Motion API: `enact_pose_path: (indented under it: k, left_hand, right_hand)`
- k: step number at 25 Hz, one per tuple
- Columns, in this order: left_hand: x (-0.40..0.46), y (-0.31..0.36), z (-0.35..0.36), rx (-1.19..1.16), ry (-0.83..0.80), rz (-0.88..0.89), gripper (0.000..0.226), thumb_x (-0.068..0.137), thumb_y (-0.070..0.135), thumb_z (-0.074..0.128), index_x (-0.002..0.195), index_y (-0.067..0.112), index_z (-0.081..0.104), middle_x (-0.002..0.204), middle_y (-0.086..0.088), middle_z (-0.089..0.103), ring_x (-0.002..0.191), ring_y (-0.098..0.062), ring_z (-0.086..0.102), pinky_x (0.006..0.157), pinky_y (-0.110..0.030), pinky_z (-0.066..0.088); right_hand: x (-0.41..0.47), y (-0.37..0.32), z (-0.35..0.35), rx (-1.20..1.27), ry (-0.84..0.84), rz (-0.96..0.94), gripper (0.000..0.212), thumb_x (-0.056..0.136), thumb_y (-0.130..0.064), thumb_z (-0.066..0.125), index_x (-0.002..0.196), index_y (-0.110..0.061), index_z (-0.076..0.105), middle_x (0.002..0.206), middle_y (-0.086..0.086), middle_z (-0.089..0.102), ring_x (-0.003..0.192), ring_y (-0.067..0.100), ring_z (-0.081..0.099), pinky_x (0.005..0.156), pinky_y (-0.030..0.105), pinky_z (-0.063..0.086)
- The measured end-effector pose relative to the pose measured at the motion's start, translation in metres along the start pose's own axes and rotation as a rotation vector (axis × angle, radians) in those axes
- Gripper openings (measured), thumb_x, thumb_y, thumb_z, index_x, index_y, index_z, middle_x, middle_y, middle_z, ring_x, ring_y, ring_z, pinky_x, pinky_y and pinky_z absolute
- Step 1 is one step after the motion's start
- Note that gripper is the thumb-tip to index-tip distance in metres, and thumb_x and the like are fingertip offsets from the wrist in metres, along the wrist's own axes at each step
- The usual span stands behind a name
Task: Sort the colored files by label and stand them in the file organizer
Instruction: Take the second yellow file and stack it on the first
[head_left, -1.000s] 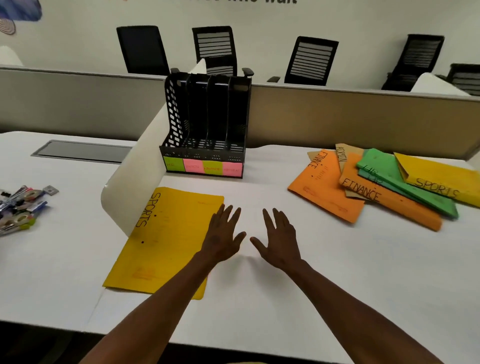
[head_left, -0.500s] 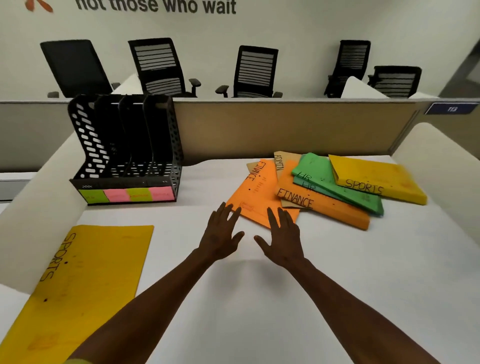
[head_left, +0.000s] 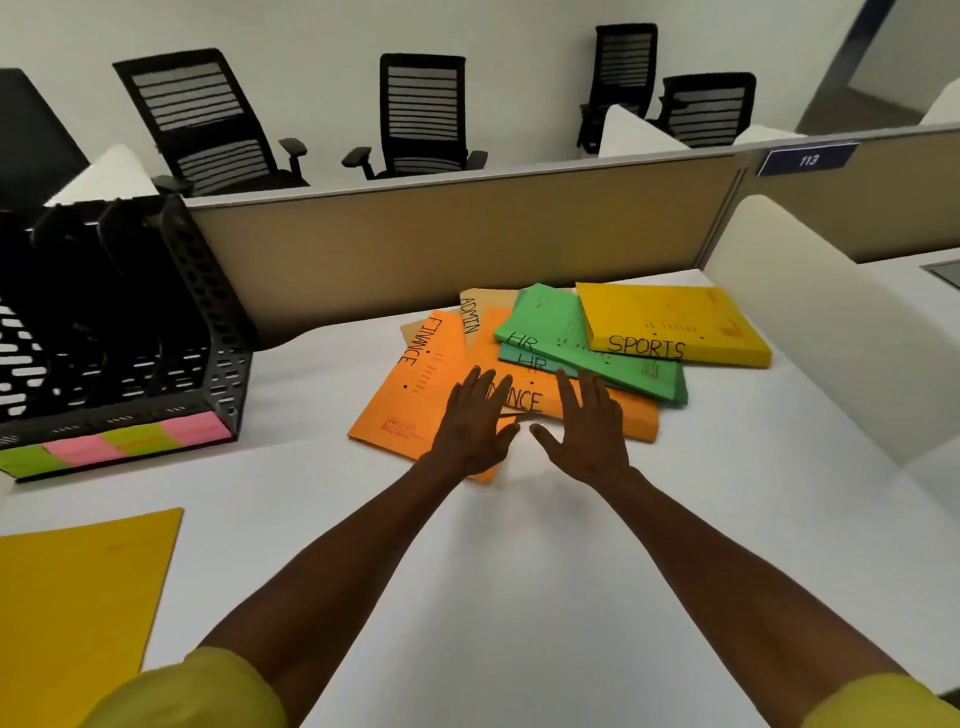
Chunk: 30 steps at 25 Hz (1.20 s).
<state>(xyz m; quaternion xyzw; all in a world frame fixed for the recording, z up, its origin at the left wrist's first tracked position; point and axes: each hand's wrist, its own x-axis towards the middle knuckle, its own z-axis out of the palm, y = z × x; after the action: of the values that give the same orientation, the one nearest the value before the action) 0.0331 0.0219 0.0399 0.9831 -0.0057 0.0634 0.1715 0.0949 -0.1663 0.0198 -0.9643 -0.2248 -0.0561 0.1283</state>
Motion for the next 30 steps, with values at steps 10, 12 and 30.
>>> enact_pose_path:
  k: [10,12,30]
  left_hand:
    - [0.105,0.03,0.038,0.037,-0.065,0.019,0.073,0.097,0.044,0.05,0.157,0.016,0.017,0.163,-0.013,0.017,0.153,-0.03,0.004,0.122,-0.045,0.01]
    - [0.118,0.029,0.035,0.037,-0.052,0.01,0.074,0.097,0.044,0.051,0.157,0.015,0.017,0.163,-0.014,0.017,0.152,-0.03,0.005,0.123,-0.045,0.01]
    - [0.13,0.028,0.07,-0.182,0.046,-0.031,0.07,0.095,0.041,0.056,0.154,0.016,0.028,0.158,-0.012,0.03,0.149,-0.029,0.019,0.121,-0.044,0.024]
  right_hand:
    - [0.101,0.093,-0.004,-0.024,-0.043,0.143,0.089,0.087,-0.058,0.054,0.157,-0.018,0.017,0.16,0.019,0.02,0.148,0.039,0.015,0.112,0.06,0.026]
    - [0.113,0.095,-0.004,-0.028,-0.066,0.166,0.089,0.089,-0.051,0.058,0.157,-0.019,0.011,0.162,0.017,0.015,0.15,0.037,0.009,0.115,0.058,0.022]
    - [0.179,0.149,0.017,-0.444,-0.194,-0.038,0.053,0.096,-0.051,0.045,0.127,-0.01,0.057,0.126,0.014,0.058,0.118,0.033,0.05,0.1,0.048,0.035]
